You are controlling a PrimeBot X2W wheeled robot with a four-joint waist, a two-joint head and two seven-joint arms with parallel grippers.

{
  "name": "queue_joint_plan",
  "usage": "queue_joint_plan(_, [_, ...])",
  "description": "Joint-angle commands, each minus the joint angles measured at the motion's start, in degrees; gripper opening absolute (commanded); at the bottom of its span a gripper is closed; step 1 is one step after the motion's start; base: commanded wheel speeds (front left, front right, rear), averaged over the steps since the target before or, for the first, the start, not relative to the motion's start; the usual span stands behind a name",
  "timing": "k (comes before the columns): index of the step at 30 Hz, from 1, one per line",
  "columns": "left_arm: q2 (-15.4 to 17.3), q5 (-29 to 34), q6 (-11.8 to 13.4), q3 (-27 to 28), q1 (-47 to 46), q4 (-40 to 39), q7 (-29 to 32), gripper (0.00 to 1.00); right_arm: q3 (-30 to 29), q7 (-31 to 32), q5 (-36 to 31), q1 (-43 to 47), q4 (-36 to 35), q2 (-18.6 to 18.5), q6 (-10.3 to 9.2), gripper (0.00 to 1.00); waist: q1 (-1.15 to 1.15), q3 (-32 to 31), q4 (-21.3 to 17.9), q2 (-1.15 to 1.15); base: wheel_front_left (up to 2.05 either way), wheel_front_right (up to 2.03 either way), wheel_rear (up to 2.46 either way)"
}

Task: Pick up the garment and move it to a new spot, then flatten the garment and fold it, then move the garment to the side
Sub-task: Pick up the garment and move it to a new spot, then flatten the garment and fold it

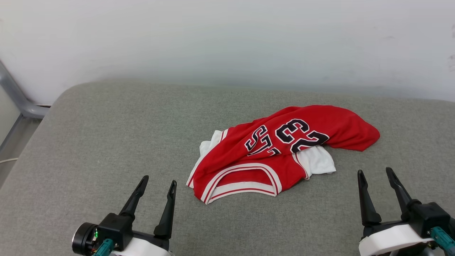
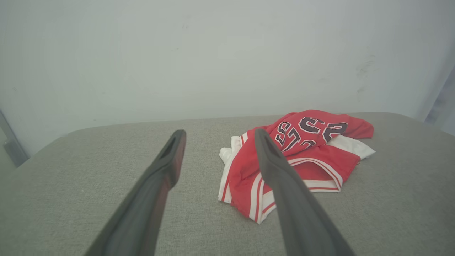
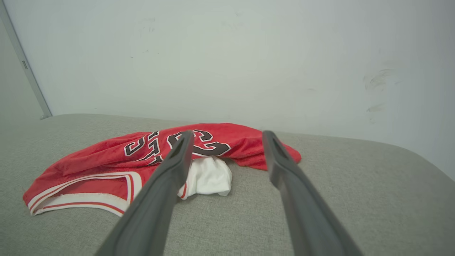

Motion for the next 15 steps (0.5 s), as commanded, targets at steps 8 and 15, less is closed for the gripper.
queue_joint_plan(8, [-3.3,3.2,-3.0,4.1,0.7,0.7,-0.1,1.0,0.6,-0.2,1.0,0.4,0.6,0.1,-0.04,1.0,0.01,0.1,-0.9,0.0,0.0,0.0,0.0])
queue_joint_plan(15, [-4.6,4.3,-4.1,4.9,-0.3,0.9,-0.1,1.0,1.0,0.0,3.4,-0.3,3.6,0.1,-0.04,1.0,0.01,1.0,-0.9,0.0,0.0,0.0,0.0])
